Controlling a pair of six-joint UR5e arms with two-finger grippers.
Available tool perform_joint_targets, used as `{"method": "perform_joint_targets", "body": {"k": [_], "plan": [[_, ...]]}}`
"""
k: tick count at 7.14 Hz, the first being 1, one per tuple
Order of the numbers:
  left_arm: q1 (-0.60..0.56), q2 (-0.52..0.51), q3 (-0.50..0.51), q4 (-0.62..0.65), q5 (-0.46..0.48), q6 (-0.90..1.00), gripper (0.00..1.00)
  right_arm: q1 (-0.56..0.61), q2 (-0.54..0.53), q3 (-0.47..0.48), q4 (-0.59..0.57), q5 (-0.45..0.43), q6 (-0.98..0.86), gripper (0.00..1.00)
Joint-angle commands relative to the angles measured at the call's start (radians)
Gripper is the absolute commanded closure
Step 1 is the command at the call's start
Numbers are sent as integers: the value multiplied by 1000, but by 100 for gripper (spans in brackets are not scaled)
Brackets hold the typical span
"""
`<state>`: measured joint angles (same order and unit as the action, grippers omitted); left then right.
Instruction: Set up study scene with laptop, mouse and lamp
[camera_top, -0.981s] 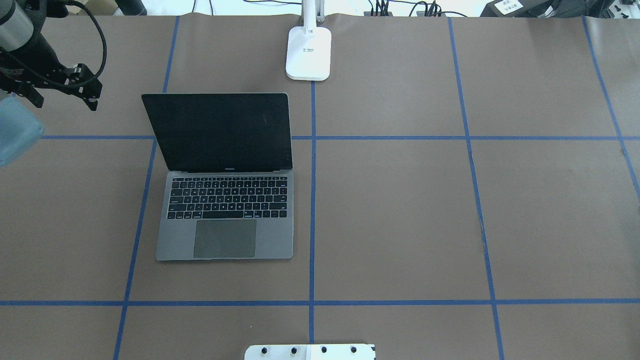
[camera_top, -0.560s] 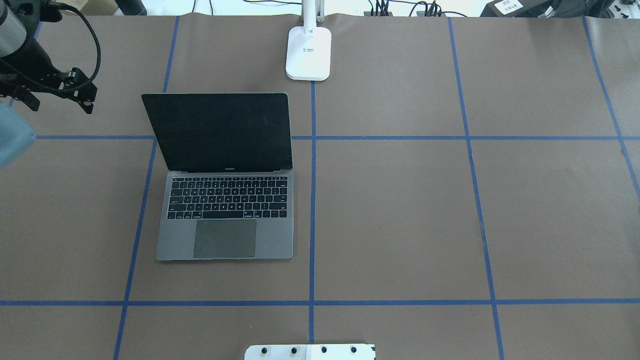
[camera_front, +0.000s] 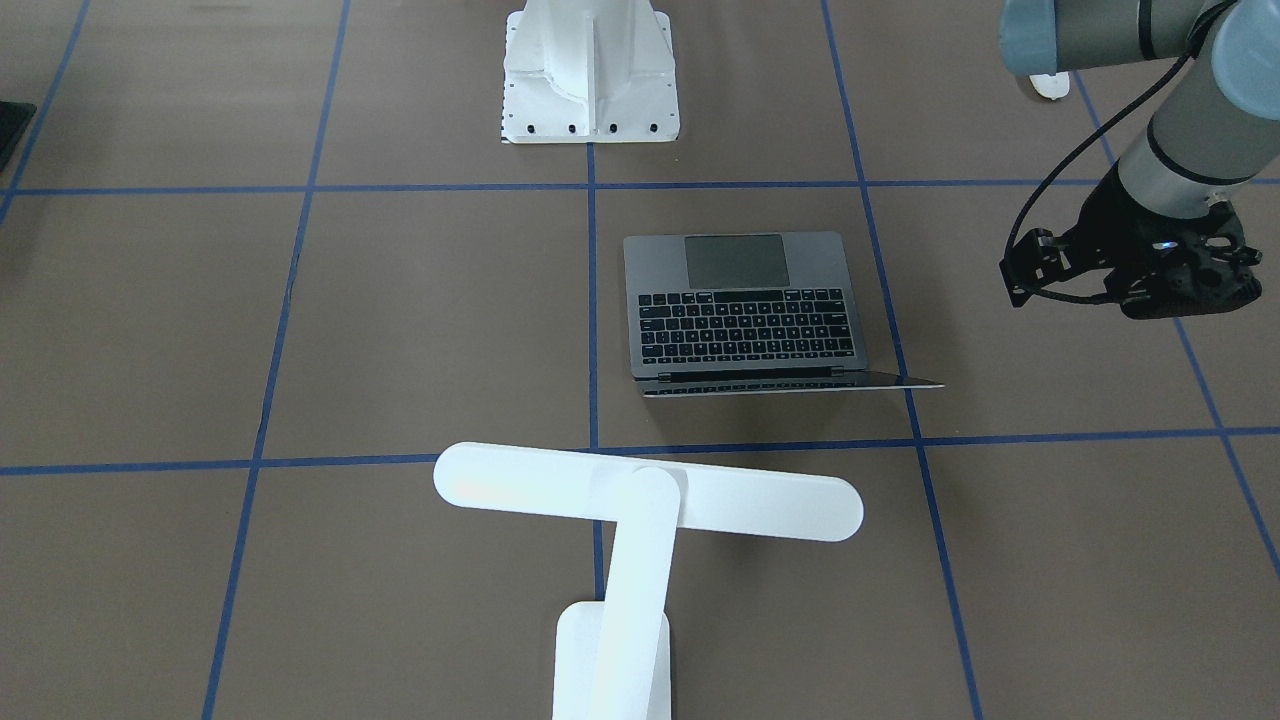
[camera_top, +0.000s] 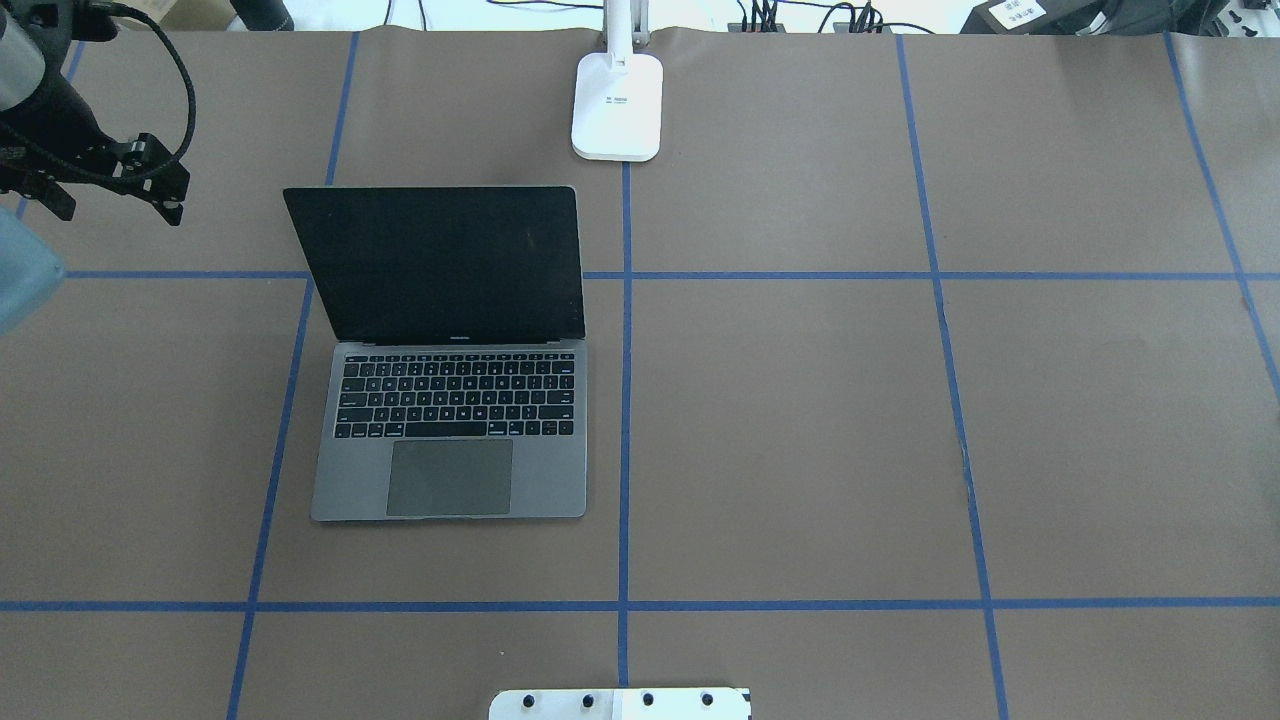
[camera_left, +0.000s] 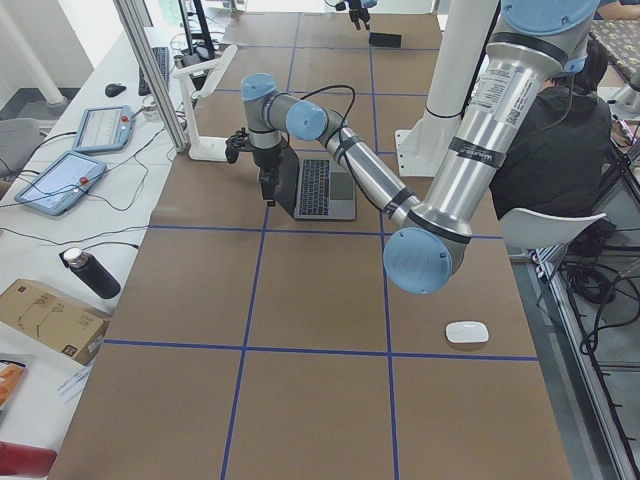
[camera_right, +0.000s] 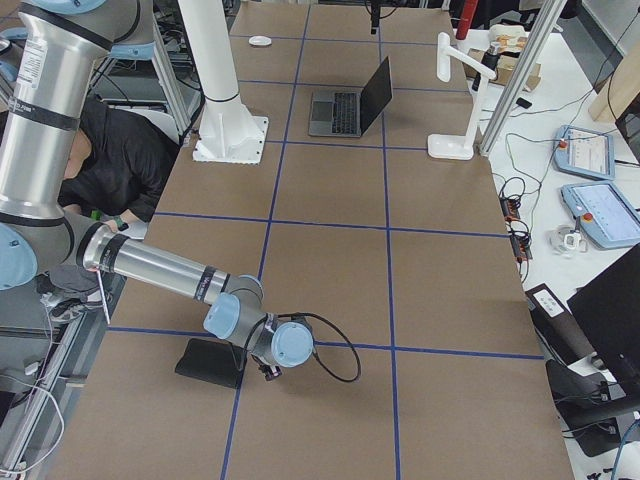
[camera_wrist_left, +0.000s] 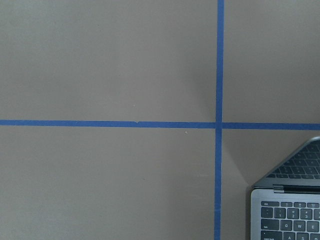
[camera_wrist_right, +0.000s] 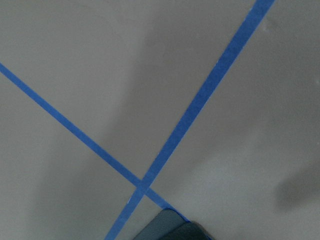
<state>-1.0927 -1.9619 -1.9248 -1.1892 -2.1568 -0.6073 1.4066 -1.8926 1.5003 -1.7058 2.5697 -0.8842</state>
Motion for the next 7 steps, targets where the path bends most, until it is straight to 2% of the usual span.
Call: {"method": "perform_joint_targets", "body": {"k": [1, 7], "plan": [[-1, -6, 0, -1, 0, 0, 0, -6, 1, -64, 0, 1, -41, 1], [-1, -6, 0, -6, 0, -2, 0, -38, -6, -97, -2, 1, -59, 1]]}}
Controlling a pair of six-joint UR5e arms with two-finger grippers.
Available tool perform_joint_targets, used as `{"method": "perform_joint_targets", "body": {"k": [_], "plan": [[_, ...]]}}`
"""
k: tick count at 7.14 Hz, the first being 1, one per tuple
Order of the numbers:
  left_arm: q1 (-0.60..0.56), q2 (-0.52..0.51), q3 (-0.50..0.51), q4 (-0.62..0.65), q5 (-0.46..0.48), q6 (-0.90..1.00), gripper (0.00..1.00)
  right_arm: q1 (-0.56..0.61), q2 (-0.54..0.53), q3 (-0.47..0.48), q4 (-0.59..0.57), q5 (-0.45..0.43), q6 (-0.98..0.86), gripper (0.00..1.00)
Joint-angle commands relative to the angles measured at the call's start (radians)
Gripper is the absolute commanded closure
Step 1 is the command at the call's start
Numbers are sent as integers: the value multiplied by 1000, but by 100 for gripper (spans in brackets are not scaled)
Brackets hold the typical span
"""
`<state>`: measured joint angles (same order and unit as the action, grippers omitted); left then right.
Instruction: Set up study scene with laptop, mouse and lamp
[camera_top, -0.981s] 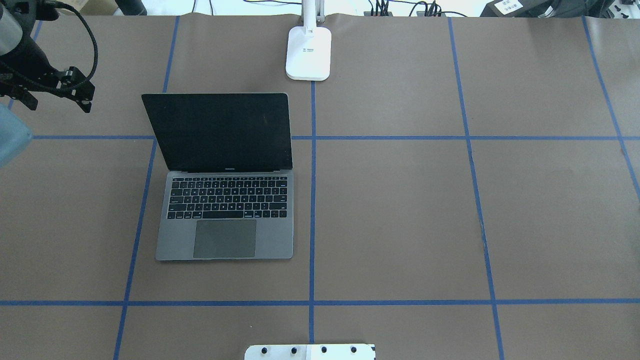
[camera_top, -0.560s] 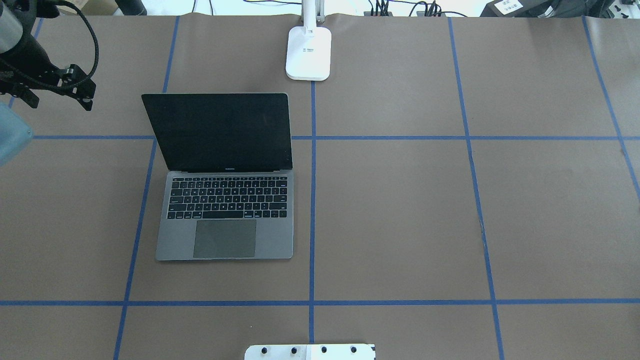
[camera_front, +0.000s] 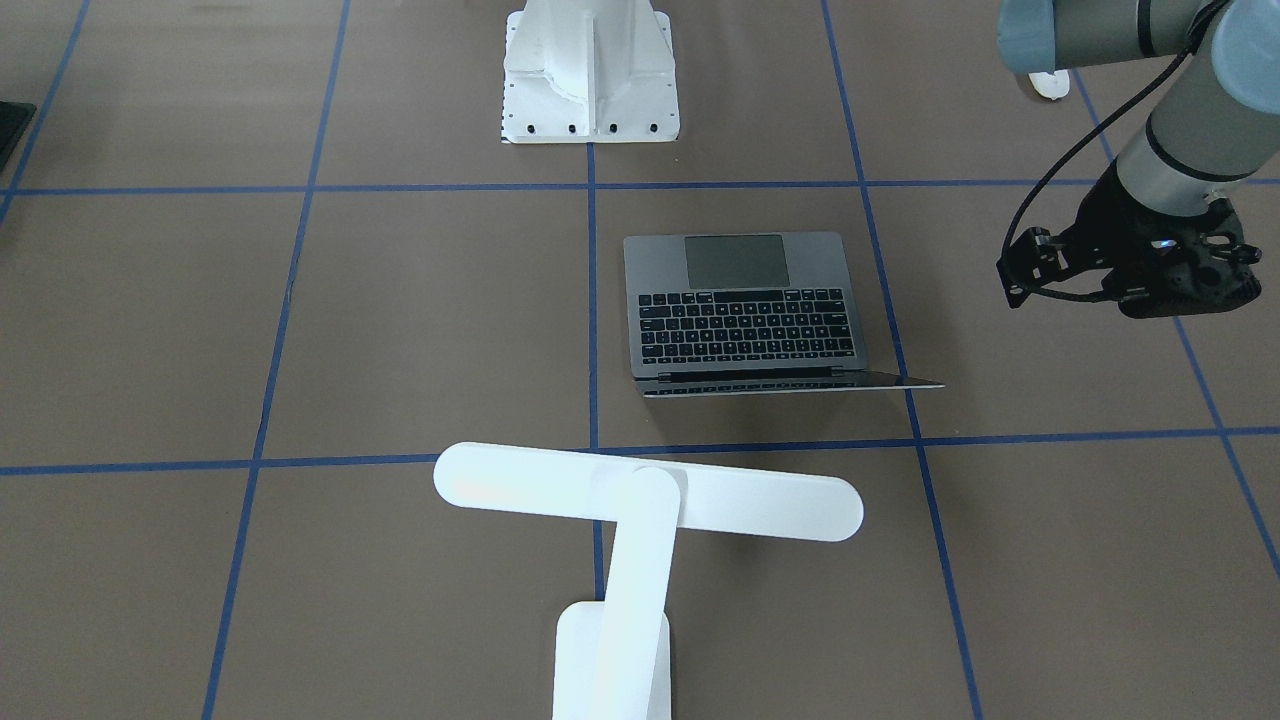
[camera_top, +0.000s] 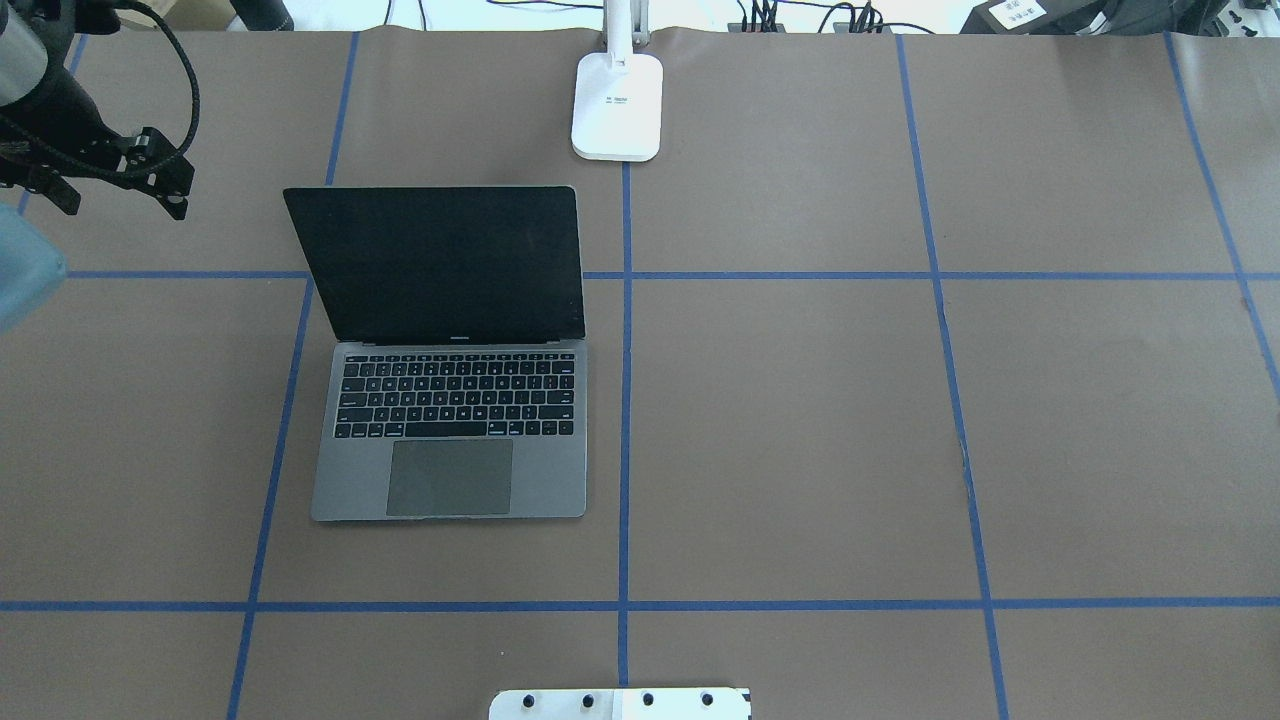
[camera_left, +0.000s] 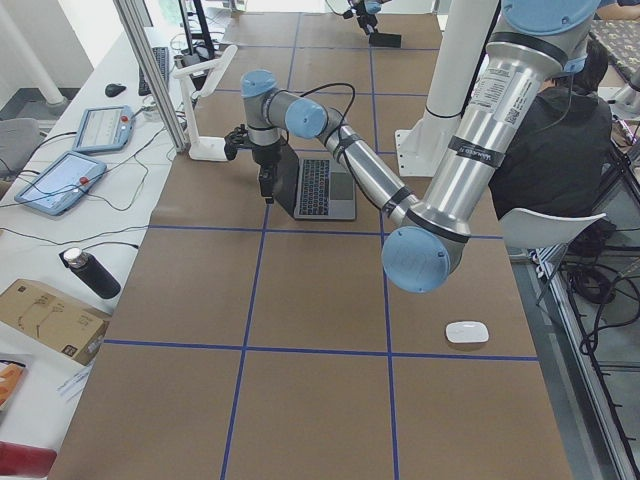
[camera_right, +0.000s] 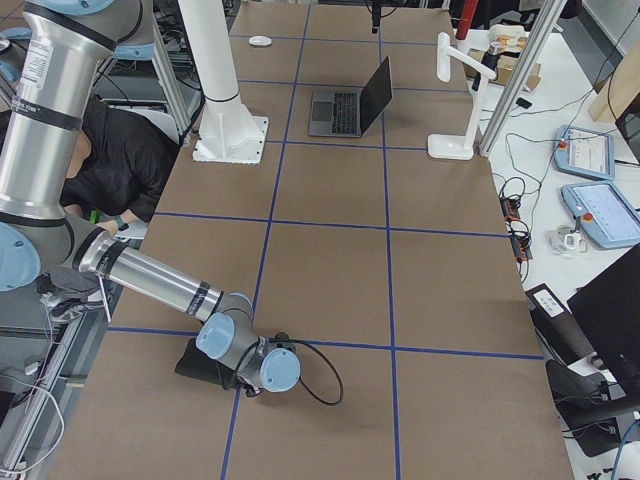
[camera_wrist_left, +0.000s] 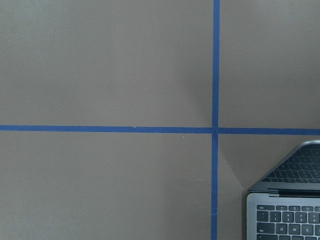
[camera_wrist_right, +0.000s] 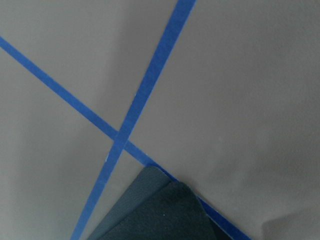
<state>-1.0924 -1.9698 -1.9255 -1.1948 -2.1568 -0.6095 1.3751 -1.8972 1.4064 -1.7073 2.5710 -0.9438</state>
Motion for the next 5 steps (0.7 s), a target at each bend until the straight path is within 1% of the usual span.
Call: {"method": "perform_joint_targets", "body": {"k": [1, 3, 4, 5], "plan": [[-1, 2, 2, 0, 0, 2, 0, -13, -3, -4, 0, 0, 0, 1], [-1, 2, 0, 0, 2, 4, 0, -31, -5, -7, 0, 0, -1, 2], [-7, 2, 0, 0, 2, 8, 0, -39, -5, -7, -2, 0, 0, 25], [-9, 3, 0, 0, 2, 10, 0, -50, -5, -7, -2, 0, 0, 75]]}}
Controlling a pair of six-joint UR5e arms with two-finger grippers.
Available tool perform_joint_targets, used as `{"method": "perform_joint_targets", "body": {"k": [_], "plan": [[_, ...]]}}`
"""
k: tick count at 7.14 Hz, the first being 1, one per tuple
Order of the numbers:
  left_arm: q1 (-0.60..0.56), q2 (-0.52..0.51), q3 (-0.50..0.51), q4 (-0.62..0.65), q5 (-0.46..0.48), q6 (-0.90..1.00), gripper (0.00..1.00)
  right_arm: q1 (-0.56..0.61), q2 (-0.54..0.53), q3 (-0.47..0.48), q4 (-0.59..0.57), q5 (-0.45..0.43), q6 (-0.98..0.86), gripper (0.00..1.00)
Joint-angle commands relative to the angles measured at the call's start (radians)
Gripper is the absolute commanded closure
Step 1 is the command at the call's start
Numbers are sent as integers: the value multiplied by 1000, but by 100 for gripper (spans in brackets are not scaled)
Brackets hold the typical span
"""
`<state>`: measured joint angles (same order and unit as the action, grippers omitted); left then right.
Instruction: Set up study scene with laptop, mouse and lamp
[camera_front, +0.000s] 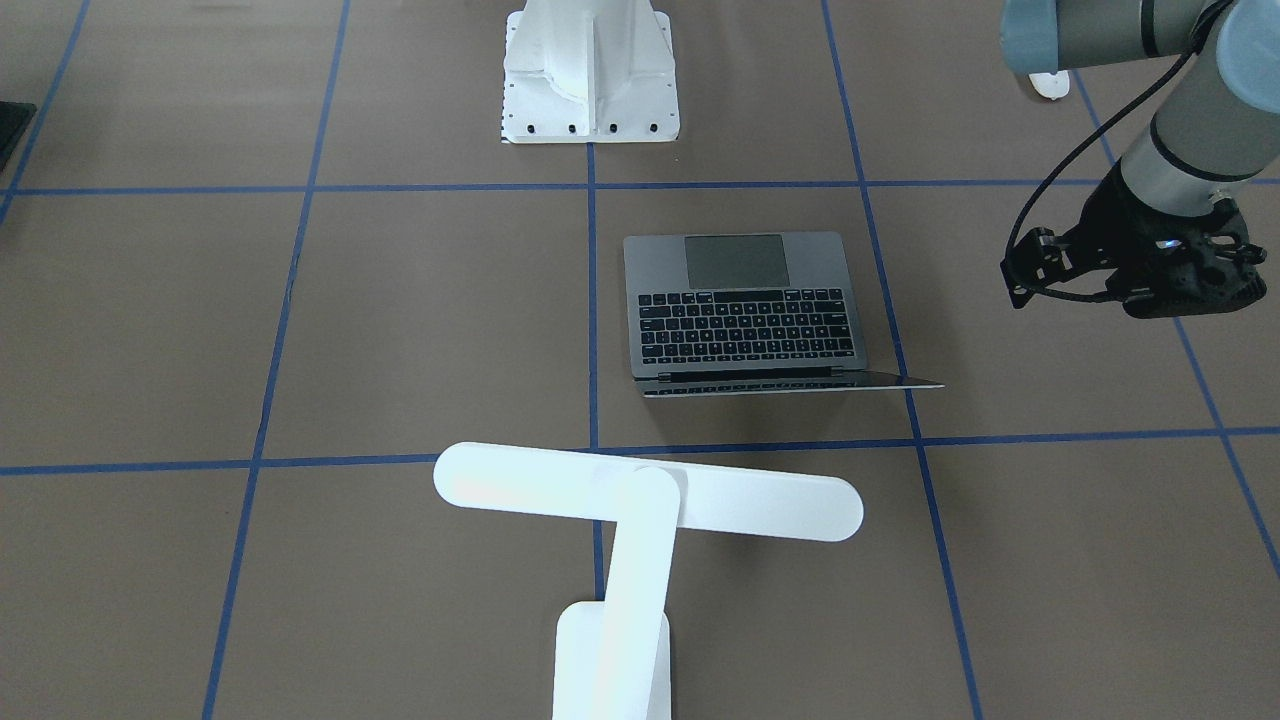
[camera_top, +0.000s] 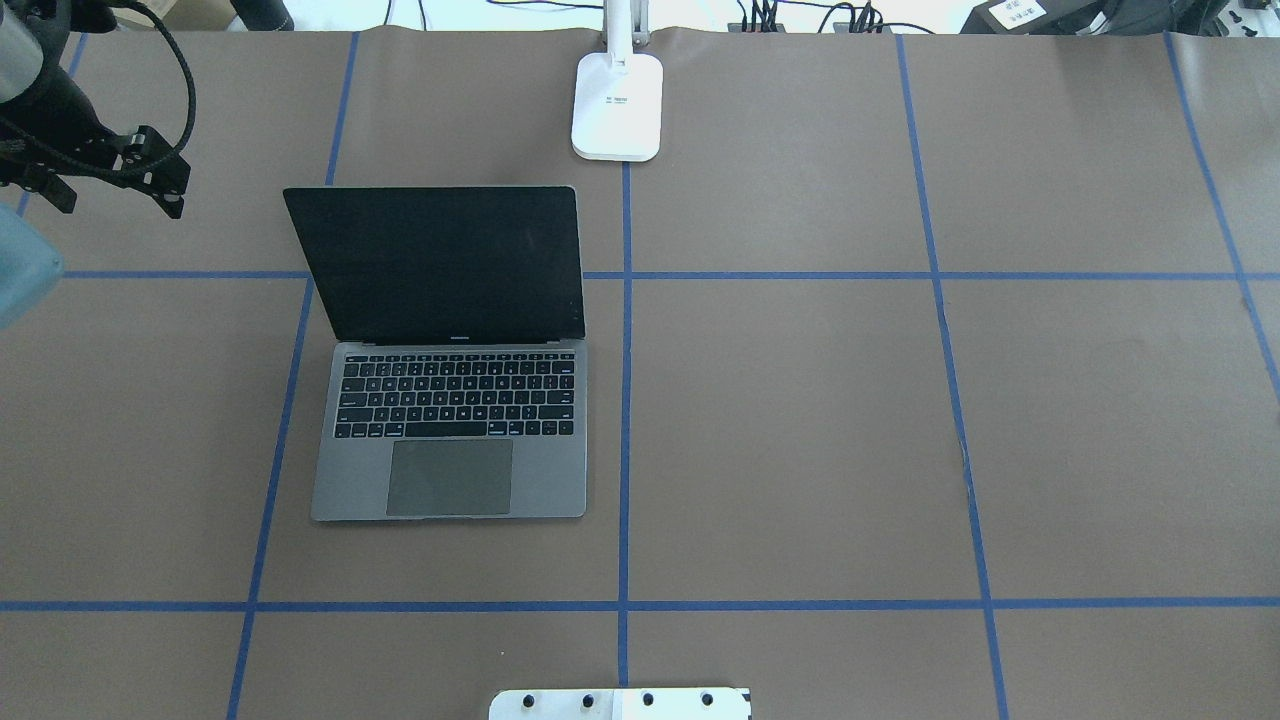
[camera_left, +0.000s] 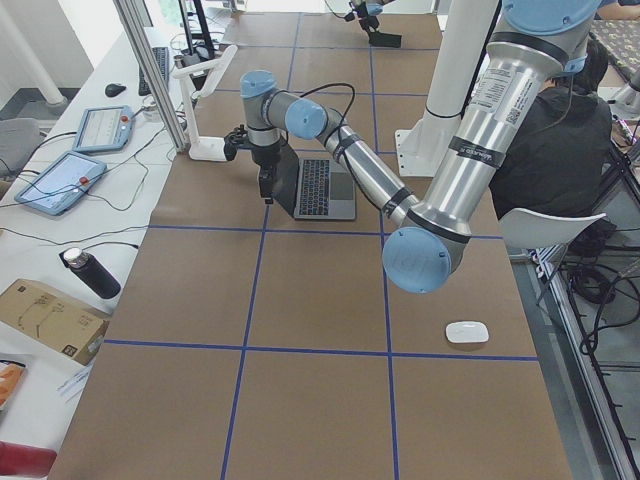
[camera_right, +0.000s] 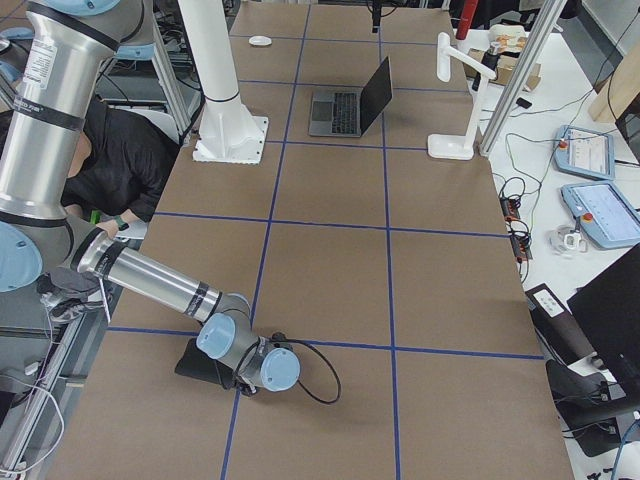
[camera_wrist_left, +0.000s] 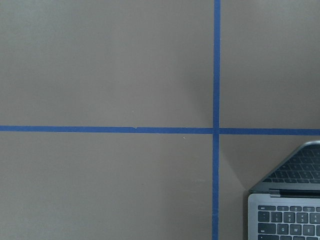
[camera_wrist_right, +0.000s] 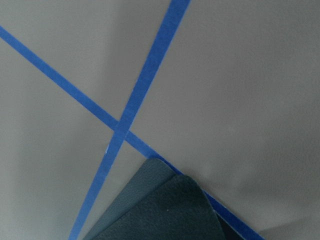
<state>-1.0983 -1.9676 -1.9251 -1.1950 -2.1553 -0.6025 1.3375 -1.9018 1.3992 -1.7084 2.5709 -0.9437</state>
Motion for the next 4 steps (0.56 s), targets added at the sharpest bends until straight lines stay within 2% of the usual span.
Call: {"method": "perform_joint_targets", "body": {"k": [1, 3, 4], "plan": [[-3, 4, 0, 0, 0, 3, 0, -18, 0, 0, 1, 0, -1, 100], [-3, 6, 0, 0, 0, 1, 0, -18, -3, 3, 6, 0, -41, 100], [-5, 6, 0, 0, 0, 1, 0, -17, -8, 12, 3, 38, -38, 100]]}}
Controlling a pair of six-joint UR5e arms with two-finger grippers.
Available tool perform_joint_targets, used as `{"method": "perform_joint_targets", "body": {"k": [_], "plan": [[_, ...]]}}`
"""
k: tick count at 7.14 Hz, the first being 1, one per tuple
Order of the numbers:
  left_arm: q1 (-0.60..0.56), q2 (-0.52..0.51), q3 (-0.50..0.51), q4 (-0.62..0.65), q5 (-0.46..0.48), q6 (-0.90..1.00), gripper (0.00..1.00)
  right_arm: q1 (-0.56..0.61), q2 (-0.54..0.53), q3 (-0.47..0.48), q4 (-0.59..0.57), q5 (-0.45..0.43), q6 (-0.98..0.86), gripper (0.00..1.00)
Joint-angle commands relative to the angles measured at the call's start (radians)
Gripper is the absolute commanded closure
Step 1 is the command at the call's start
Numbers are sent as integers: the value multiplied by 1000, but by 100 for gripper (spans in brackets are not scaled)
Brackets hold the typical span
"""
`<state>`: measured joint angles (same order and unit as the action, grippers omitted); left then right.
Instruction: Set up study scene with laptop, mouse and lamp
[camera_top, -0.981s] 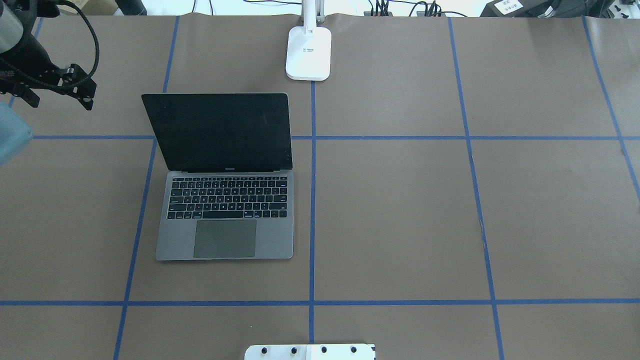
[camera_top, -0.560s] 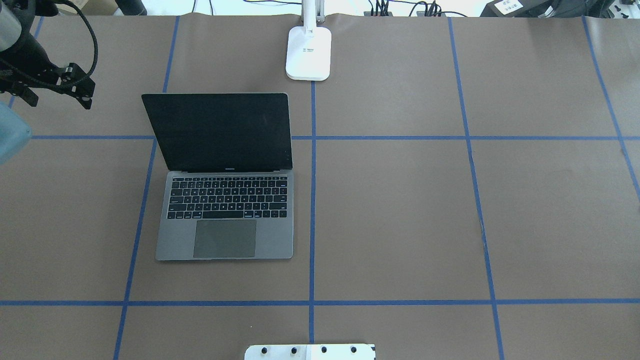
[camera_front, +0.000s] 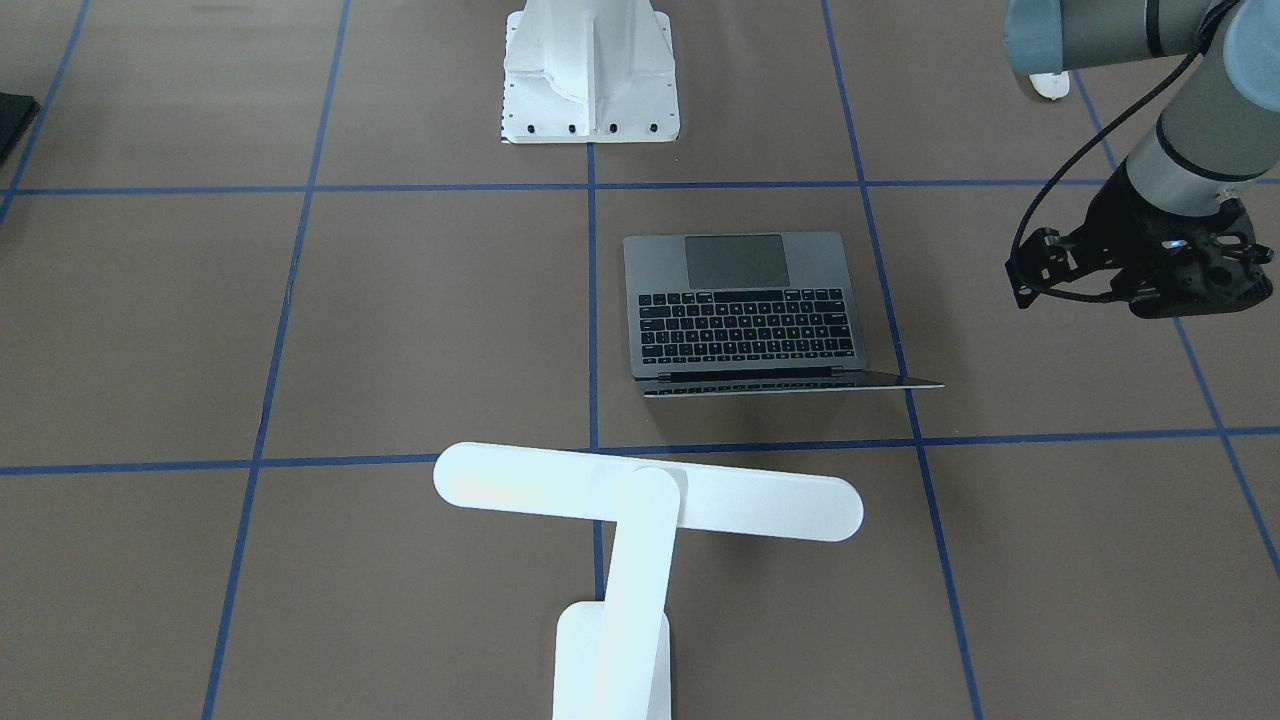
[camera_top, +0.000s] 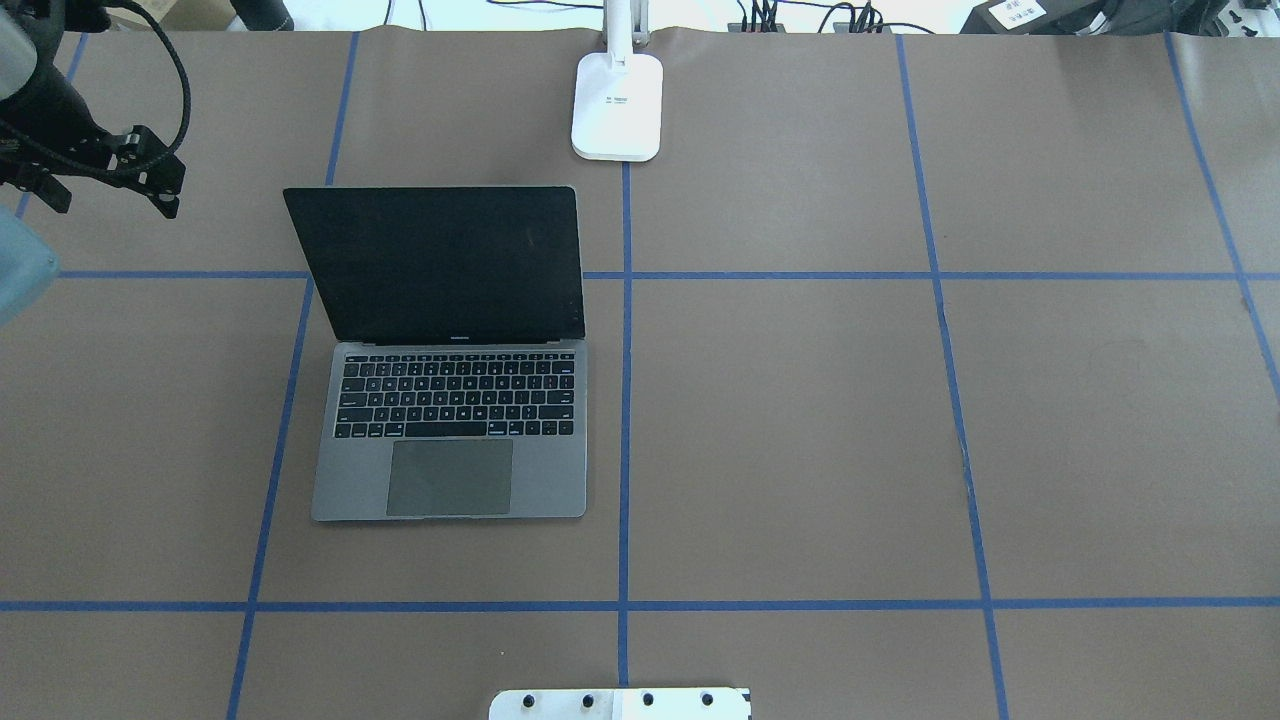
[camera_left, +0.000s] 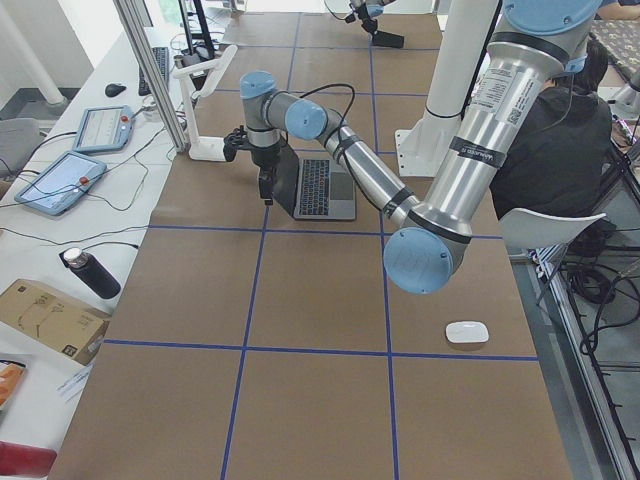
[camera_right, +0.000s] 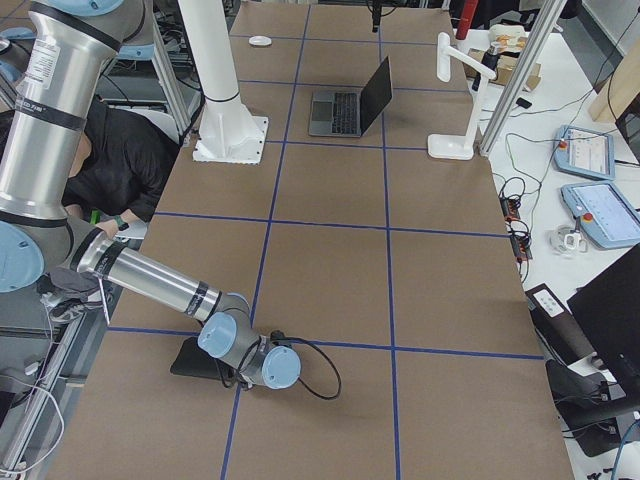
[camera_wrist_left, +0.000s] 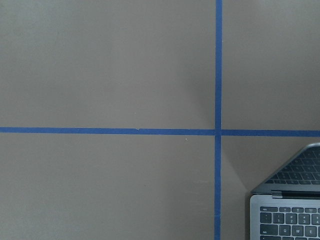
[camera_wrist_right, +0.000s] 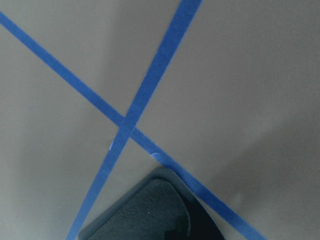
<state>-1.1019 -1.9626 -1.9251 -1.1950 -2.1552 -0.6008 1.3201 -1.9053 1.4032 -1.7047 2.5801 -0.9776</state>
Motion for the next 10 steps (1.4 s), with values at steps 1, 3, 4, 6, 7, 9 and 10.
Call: {"method": "perform_joint_targets", "body": {"k": [1, 3, 4, 6, 7, 9, 10], "plan": [[-3, 1, 0, 0, 0, -2, 0, 2, -12, 16, -3, 111, -1, 100], [-3, 1, 5, 0, 0, -2, 0, 2, -23, 127, -114, 155, 13, 100], [-3, 1, 5, 0, 0, -5, 0, 2, -23, 258, -292, 161, 14, 100], [-3, 1, -3, 0, 0, -11, 0, 2, -6, 550, -688, 152, 22, 100], [-9, 2, -6, 0, 0, -11, 0, 1, 15, 633, -792, 158, 69, 100], [-13, 2, -9, 2, 0, -10, 0, -1, 61, 677, -820, 222, 175, 100], [-13, 2, -8, 2, 0, -10, 0, -2, 95, 691, -819, 250, 282, 100]]}}
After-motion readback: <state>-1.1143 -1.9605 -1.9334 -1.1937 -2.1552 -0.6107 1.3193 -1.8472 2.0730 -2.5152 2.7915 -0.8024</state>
